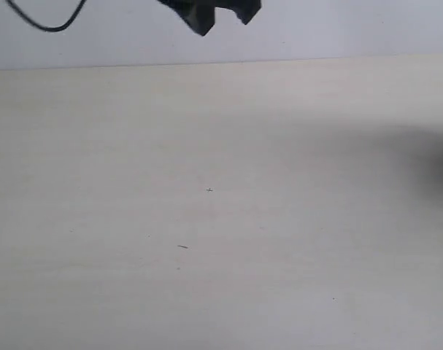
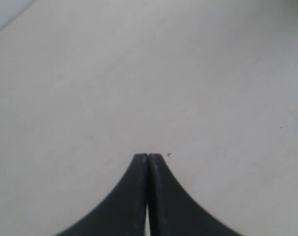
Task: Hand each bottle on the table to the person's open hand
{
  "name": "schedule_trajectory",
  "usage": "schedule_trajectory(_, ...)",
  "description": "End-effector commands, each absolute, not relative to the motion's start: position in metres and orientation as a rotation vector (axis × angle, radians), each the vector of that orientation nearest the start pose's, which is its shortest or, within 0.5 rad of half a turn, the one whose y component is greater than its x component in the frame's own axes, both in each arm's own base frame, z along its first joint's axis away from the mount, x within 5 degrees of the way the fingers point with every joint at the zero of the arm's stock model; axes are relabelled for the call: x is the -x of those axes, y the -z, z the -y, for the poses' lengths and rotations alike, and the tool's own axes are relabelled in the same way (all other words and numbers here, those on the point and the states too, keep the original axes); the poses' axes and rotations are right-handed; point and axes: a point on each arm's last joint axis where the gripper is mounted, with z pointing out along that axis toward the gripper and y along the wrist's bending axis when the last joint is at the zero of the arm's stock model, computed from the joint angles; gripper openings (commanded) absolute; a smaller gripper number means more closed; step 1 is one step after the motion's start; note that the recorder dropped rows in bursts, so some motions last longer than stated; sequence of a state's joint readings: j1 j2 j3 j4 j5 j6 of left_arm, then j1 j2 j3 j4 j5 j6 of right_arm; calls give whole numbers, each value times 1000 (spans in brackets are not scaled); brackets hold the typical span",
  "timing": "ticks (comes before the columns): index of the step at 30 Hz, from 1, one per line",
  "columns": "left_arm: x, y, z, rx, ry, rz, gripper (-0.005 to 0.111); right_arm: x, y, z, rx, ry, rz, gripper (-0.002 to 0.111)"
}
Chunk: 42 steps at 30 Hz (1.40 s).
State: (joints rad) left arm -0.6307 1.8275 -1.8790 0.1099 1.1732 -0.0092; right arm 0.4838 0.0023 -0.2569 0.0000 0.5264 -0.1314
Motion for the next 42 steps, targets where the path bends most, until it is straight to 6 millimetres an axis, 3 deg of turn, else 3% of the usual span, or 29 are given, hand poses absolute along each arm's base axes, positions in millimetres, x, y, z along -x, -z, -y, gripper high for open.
schedule_trajectory(1, -288, -373, 193, -569, 228, -2309, 1, -32, -250, -17, 533, -261, -1669, 2)
schedule_trajectory(6, -202, -354, 145, -482, 435, -2041, 1, -32, -250, -17, 533, -261, -1669, 2)
schedule_trajectory(10, -146, -334, 103, -468, 458, -1967, 1, -32, -250, -17, 533, -261, -1669, 2)
schedule_trajectory(11, -120, -325, 83, -467, 442, -1940, 1, -32, -250, -17, 533, -261, -1669, 2)
schedule_trajectory(13, -90, -316, 59, -450, 438, -1923, 1, -32, -250, -17, 533, -261, -1669, 2)
schedule_trajectory(16, -53, -312, 30, -409, 446, -1900, 1, -32, -250, -17, 533, -261, -1669, 2)
schedule_trajectory(18, -39, -314, 17, -393, 442, -1838, 1, -32, -250, -17, 533, -261, -1669, 2)
schedule_trajectory(22, -19, -316, 1, -361, 459, -1744, 1, -32, -250, -17, 532, -262, -1670, 2)
schedule_trajectory(28, -9, -316, -7, -357, 462, -1680, 1, -32, -250, -17, 533, -261, -1669, 2)
schedule_trajectory(31, -4, -317, -8, -290, 552, -1665, 1, -32, -250, -17, 533, -261, -1669, 2)
schedule_trajectory(34, -8, -328, -4, -239, 603, -1473, 1, -32, -250, -17, 531, -262, -1670, 2)
schedule_trajectory(38, -20, -314, 2, -237, 432, -1381, 1, -32, -250, -17, 531, -262, -1670, 2)
schedule_trajectory(42, -34, -285, 10, -238, 312, -1358, 1, -32, -250, -17, 531, -262, -1670, 2)
